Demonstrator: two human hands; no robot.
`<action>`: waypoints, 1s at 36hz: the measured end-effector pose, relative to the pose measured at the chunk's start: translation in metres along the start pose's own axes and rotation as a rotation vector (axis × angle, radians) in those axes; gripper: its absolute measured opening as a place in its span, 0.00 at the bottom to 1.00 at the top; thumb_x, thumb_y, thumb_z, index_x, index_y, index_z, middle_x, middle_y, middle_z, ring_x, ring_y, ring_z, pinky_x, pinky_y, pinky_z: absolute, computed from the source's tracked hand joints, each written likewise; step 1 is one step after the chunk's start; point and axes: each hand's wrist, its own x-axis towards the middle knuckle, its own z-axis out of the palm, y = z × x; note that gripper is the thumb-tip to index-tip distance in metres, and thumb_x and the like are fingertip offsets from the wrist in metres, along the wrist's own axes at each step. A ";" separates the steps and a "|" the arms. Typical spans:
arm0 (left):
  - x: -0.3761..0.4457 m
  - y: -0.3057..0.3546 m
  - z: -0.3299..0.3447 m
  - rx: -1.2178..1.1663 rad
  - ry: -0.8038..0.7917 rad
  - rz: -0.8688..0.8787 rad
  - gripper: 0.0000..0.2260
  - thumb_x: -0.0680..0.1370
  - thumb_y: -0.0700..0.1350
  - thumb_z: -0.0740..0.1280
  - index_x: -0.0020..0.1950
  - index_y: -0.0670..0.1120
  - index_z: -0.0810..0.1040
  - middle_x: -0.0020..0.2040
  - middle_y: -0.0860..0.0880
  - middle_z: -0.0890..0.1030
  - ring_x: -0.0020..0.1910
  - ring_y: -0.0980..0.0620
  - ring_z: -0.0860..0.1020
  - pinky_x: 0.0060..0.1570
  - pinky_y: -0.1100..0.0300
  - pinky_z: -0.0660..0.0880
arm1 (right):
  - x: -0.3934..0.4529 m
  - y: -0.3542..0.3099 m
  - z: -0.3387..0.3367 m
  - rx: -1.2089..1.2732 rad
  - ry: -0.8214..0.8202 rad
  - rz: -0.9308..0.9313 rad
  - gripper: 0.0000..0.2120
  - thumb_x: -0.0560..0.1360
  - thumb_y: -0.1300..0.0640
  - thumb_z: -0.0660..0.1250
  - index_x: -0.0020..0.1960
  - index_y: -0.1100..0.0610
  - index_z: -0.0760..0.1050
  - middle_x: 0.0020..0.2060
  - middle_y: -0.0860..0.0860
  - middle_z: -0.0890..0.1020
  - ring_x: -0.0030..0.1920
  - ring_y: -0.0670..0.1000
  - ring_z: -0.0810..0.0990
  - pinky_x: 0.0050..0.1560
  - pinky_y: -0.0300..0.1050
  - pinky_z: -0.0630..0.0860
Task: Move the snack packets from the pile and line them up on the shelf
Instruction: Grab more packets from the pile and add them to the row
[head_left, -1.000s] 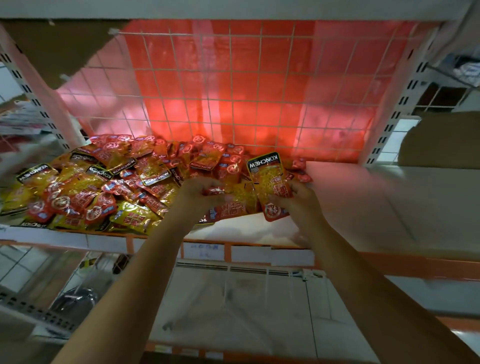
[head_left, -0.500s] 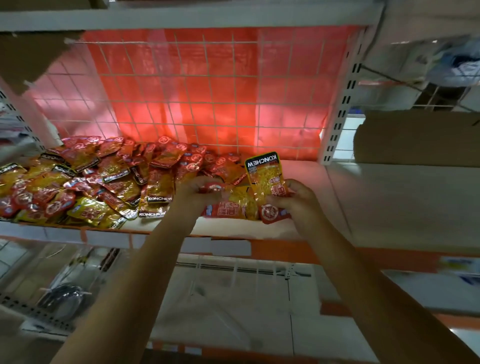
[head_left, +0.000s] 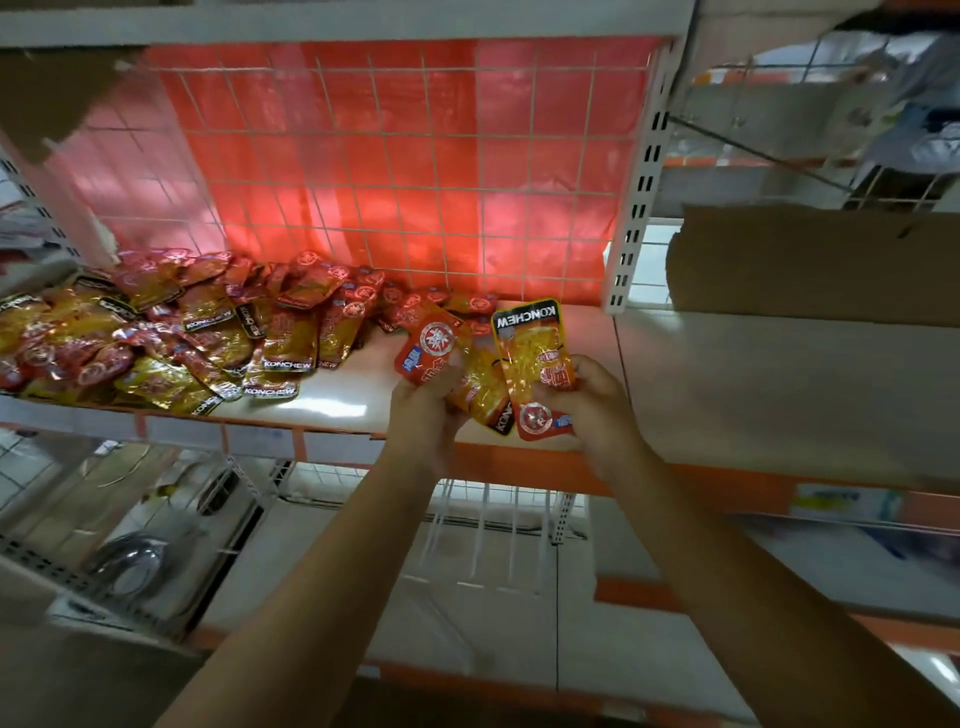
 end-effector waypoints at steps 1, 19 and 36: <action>0.002 0.002 -0.002 0.003 0.013 -0.005 0.08 0.77 0.40 0.65 0.56 0.45 0.75 0.48 0.47 0.82 0.46 0.49 0.81 0.43 0.57 0.80 | 0.000 -0.001 -0.003 -0.051 -0.013 -0.013 0.11 0.71 0.68 0.69 0.47 0.53 0.76 0.42 0.50 0.82 0.43 0.51 0.79 0.45 0.44 0.75; -0.011 0.010 -0.008 0.563 -0.415 -0.047 0.08 0.69 0.38 0.71 0.47 0.45 0.81 0.43 0.47 0.84 0.43 0.50 0.83 0.46 0.56 0.79 | -0.001 -0.026 -0.019 -1.159 -0.117 -0.384 0.21 0.71 0.56 0.70 0.63 0.44 0.75 0.58 0.49 0.75 0.61 0.53 0.64 0.50 0.43 0.54; -0.029 -0.089 0.112 0.175 -0.293 -0.101 0.08 0.70 0.36 0.70 0.47 0.41 0.76 0.34 0.49 0.83 0.33 0.54 0.81 0.31 0.62 0.78 | 0.001 -0.030 -0.154 0.144 0.052 0.072 0.07 0.78 0.58 0.64 0.54 0.59 0.75 0.48 0.54 0.81 0.45 0.52 0.81 0.42 0.43 0.76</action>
